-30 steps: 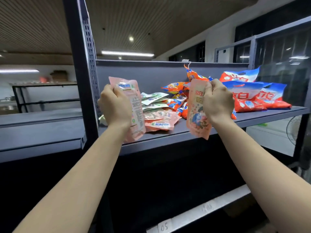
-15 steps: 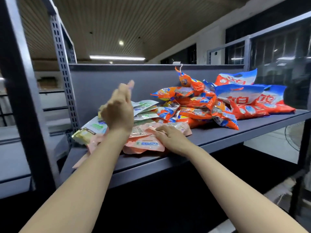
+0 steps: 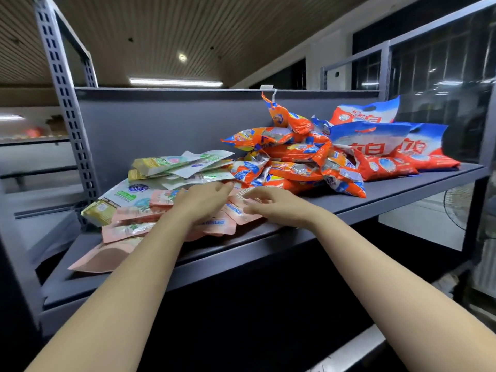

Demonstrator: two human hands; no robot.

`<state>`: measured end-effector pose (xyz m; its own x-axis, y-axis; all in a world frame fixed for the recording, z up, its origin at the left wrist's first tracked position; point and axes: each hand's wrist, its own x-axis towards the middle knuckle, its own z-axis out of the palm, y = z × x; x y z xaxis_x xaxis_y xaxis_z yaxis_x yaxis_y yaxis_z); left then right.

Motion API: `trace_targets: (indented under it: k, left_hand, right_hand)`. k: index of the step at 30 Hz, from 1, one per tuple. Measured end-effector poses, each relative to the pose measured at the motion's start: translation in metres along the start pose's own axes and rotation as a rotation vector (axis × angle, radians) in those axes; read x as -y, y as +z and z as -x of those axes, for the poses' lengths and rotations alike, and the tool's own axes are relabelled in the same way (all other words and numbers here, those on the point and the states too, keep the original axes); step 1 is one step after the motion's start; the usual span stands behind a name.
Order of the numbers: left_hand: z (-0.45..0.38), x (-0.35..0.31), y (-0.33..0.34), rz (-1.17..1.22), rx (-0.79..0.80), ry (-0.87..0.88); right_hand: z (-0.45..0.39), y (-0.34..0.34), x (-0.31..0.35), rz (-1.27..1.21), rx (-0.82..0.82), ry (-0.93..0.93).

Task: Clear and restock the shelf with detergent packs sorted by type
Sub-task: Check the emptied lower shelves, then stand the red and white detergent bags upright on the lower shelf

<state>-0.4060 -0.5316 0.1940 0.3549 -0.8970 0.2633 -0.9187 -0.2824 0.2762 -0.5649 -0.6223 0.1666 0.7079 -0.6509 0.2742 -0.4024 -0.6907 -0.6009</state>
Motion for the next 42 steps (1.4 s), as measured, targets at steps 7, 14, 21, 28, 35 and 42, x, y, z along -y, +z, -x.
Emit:
trace_targets:
  k: [7, 14, 21, 28, 35, 42]
  left_hand:
    - [0.008, -0.033, 0.008, -0.016, -0.285, -0.148]
    - [0.037, -0.106, 0.047, -0.133, -0.444, -0.159]
    - [0.047, -0.137, 0.099, -0.297, -0.390, -0.248]
    - [0.054, -0.185, 0.097, -0.223, -0.438, -0.260]
    - [0.055, -0.242, 0.115, -0.153, -0.427, -0.193]
    - [0.025, -0.304, 0.141, -0.038, -0.423, -0.077]
  right_hand:
    - [0.026, -0.045, -0.031, 0.007, -0.047, -0.048]
    - [0.078, -0.103, -0.092, 0.152, -0.114, -0.112]
    - [0.113, -0.129, -0.145, 0.108, -0.039, -0.118]
    - [0.135, -0.159, -0.181, 0.125, 0.006, -0.088]
    - [0.164, -0.200, -0.227, 0.169, -0.023, -0.049]
    - [0.170, -0.247, -0.280, 0.219, -0.110, -0.017]
